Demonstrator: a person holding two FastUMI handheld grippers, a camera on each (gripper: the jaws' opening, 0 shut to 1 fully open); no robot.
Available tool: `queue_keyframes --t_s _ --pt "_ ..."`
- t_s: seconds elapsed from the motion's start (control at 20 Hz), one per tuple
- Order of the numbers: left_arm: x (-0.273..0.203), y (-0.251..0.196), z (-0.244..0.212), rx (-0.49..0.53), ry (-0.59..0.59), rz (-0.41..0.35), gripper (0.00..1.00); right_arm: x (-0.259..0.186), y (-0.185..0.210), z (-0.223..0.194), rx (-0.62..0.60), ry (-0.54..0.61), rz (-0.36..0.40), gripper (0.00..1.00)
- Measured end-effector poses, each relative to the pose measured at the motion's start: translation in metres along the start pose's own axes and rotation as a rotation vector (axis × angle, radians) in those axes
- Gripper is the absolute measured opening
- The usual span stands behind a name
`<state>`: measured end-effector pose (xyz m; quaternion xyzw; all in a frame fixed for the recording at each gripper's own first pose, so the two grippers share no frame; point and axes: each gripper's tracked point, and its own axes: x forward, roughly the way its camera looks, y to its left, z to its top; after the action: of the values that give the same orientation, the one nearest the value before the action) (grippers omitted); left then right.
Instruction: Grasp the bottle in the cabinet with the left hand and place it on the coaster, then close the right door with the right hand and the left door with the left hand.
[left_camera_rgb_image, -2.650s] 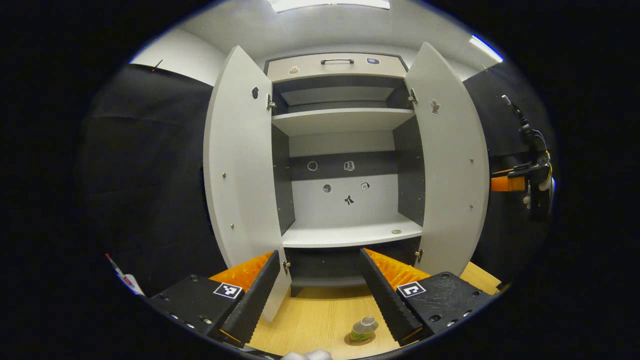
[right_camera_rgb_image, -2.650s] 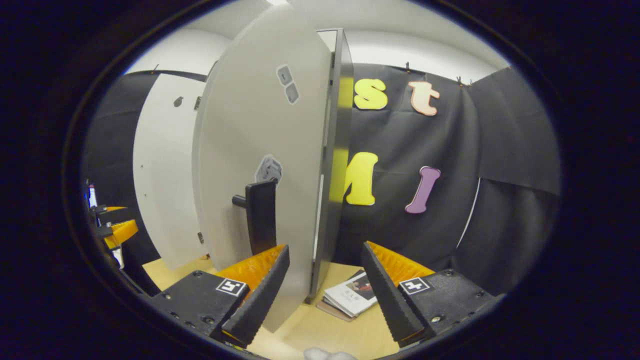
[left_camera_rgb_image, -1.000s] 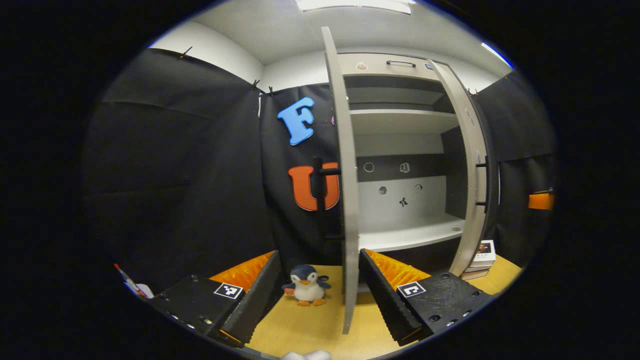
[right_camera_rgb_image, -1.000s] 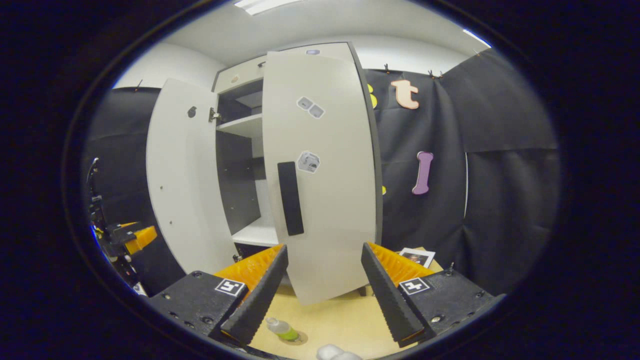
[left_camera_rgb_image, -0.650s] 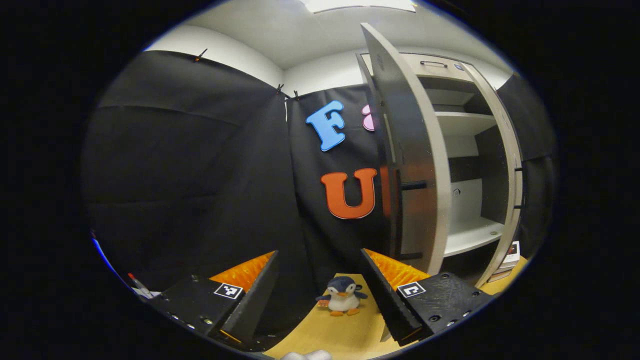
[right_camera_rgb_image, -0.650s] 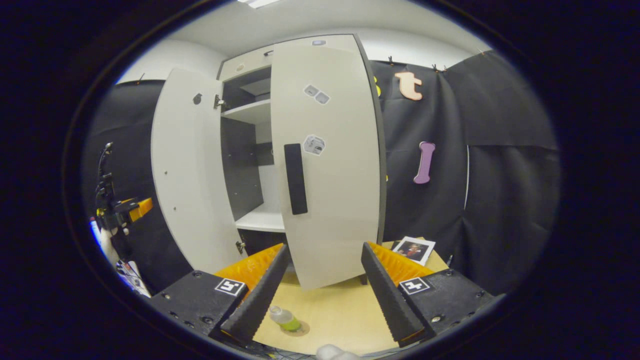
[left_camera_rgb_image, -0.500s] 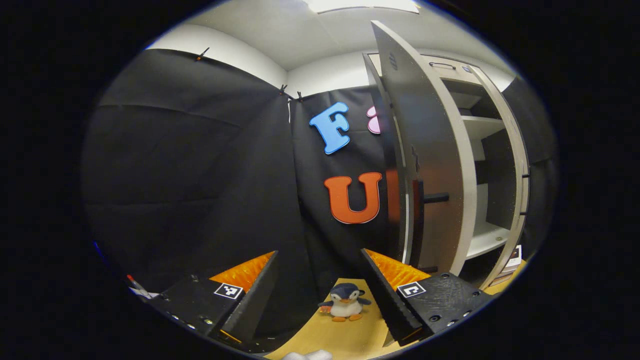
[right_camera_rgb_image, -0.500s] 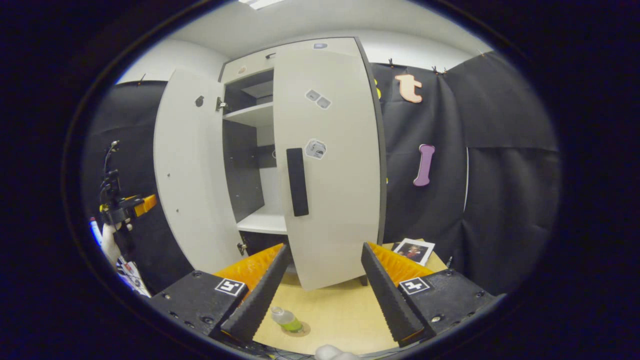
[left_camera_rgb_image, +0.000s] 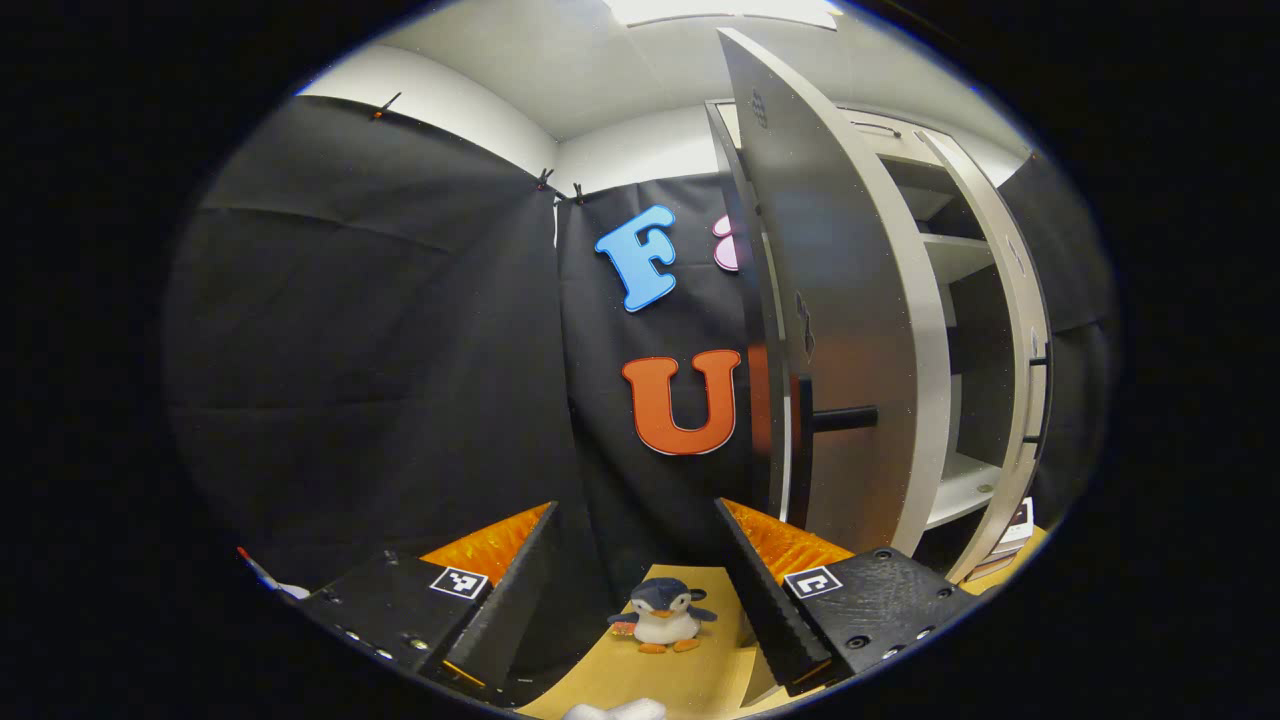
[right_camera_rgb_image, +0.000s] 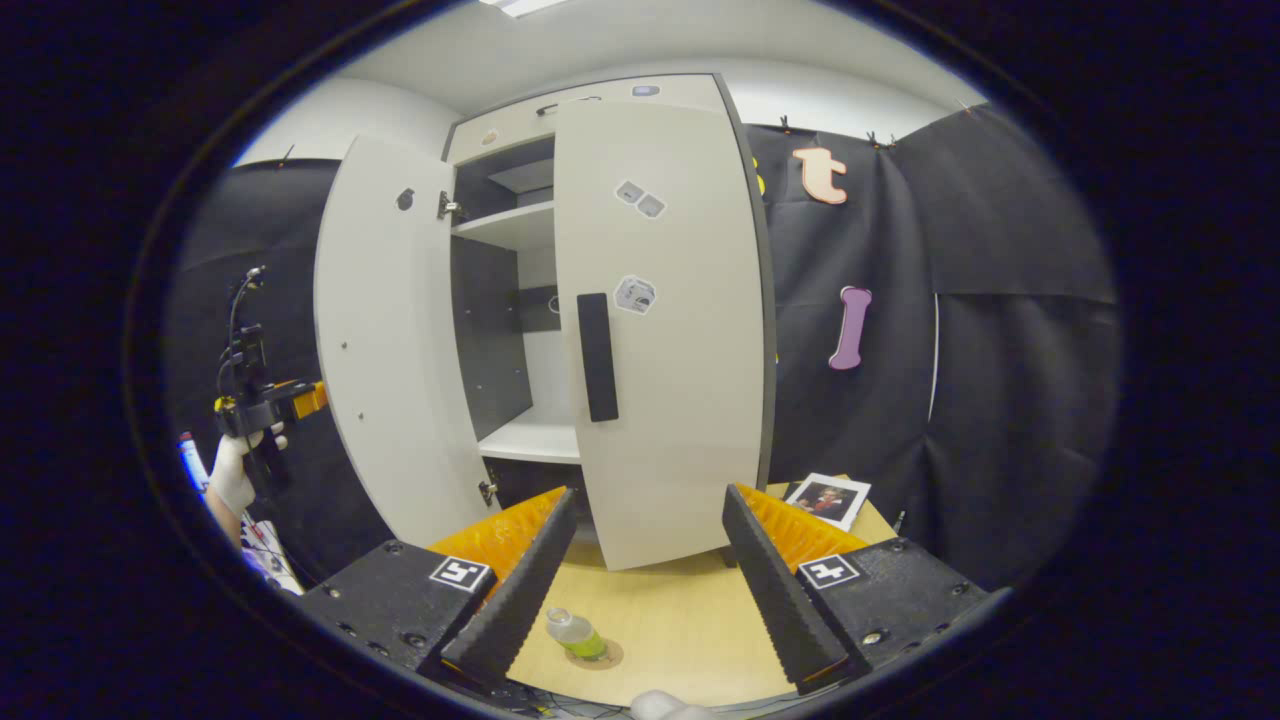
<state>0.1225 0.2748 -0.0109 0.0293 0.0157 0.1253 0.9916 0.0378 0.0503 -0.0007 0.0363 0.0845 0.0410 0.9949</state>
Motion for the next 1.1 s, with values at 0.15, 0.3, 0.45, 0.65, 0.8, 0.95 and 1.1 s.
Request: queue_keyframes --t_s 0.15,0.3,0.45,0.65,0.8,0.95,1.1 --pt "0.001 -0.009 -0.002 -0.028 0.007 -0.025 0.91 -0.002 -0.003 0.0 0.002 -0.006 -0.005 0.97" --pt "0.001 -0.017 0.002 -0.003 0.001 -0.031 0.87 -0.002 -0.005 0.0 0.006 -0.002 -0.006 0.97" --pt "-0.005 -0.034 0.0 -0.016 0.002 -0.069 0.87 -0.002 -0.005 0.0 0.021 0.001 0.0 0.97" --pt "-0.009 -0.057 0.004 -0.021 -0.007 -0.112 0.82 -0.002 -0.006 0.002 0.014 0.004 0.0 0.97" --pt "-0.009 -0.078 0.006 -0.035 -0.005 -0.155 0.87 -0.004 -0.008 0.003 0.01 0.003 -0.011 0.97" --pt "-0.011 -0.101 0.007 -0.042 -0.003 -0.205 0.87 -0.007 -0.012 0.001 0.011 0.012 -0.024 0.97" --pt "-0.009 -0.126 0.008 -0.048 -0.003 -0.247 0.88 -0.01 -0.015 0.001 0.016 0.014 -0.034 0.97"
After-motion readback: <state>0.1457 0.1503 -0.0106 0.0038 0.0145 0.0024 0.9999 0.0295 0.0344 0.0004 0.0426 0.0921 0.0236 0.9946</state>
